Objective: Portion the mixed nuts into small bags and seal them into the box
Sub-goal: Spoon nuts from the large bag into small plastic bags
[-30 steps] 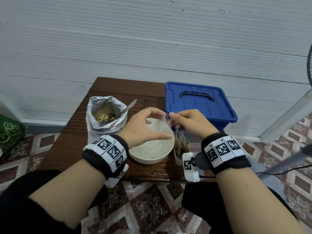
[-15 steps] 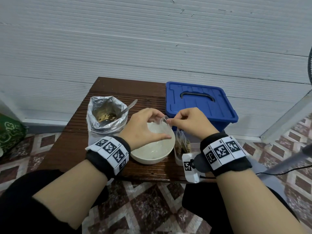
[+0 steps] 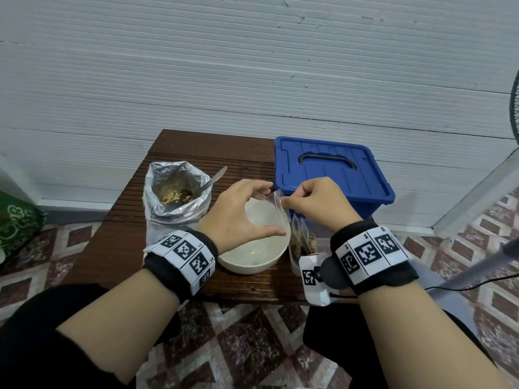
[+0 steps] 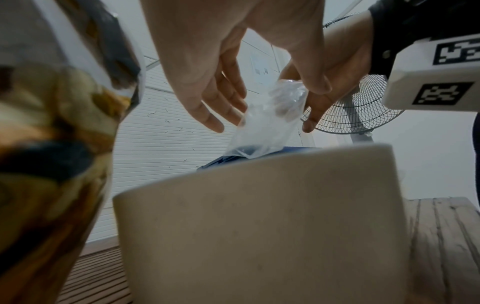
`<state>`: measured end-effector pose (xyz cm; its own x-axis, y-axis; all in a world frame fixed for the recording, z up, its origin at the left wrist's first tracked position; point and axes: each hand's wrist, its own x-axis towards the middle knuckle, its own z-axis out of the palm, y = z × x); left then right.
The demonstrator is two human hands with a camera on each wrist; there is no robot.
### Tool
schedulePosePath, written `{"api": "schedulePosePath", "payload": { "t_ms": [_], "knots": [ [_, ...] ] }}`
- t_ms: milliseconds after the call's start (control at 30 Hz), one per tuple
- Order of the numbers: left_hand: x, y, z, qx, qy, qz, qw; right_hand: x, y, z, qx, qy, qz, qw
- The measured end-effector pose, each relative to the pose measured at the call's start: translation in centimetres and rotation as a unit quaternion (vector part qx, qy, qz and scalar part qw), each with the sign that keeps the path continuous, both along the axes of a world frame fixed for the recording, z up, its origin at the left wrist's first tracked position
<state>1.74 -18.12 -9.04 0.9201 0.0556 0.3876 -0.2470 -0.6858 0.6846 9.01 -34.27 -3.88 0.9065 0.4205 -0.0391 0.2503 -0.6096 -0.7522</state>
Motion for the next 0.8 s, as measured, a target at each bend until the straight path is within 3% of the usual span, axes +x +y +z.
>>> {"api": "schedulePosePath", "payload": {
  "t_ms": [633,800],
  "knots": [
    [-0.4,0.2,0.7,-0.073,-0.012,0.031,0.997,-0.1,0.2,0.5,0.098,0.058,-0.036,0.993],
    [-1.4,0.2,2.8,-0.106,-0.058,0.013,0.993,0.4,1.1,1.0,0.145,0.053,-0.059,0.986]
  ]
}}
